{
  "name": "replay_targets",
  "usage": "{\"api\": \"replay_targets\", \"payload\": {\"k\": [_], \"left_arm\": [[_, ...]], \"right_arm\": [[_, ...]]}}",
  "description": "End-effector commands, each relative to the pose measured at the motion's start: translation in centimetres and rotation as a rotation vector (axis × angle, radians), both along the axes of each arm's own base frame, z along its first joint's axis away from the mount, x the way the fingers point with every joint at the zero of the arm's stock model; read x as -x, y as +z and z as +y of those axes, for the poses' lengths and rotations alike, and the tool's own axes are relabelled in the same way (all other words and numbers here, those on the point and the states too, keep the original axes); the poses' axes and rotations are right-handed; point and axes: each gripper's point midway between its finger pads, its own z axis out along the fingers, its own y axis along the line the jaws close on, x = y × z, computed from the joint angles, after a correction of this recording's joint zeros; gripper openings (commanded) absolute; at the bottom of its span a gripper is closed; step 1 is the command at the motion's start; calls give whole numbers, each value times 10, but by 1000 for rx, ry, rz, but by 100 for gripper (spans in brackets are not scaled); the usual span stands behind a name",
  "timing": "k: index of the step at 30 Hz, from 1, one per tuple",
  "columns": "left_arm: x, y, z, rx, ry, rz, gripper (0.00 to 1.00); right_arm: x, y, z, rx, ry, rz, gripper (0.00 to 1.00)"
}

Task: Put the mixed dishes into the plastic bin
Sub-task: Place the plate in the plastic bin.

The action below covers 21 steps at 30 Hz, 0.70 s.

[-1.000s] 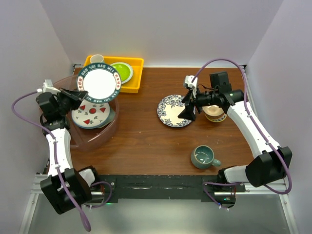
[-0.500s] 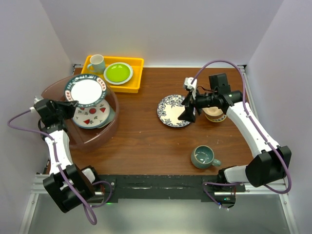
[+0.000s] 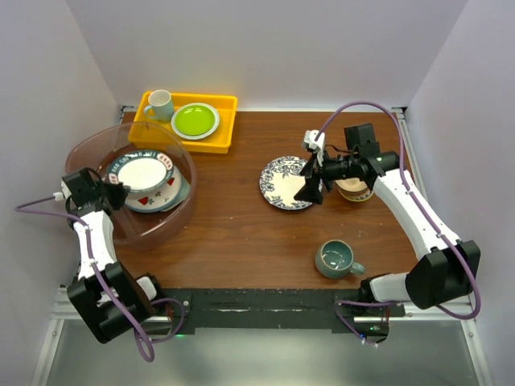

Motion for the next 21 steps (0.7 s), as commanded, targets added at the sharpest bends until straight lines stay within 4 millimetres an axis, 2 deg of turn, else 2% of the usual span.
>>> {"api": "replay_targets", "payload": {"k": [1,14,21], "left_arm": [[-1,4,9,-41,4,5,0],[6,-24,1,-31,-29,44,0],[7,-26,0,-32,-40,44,0]], "right_arm": [[3,15,3,-43,25,-52,91],[3,16,2,-43,20,-56,91],[4,15,2,-43,19,-55,91]]}}
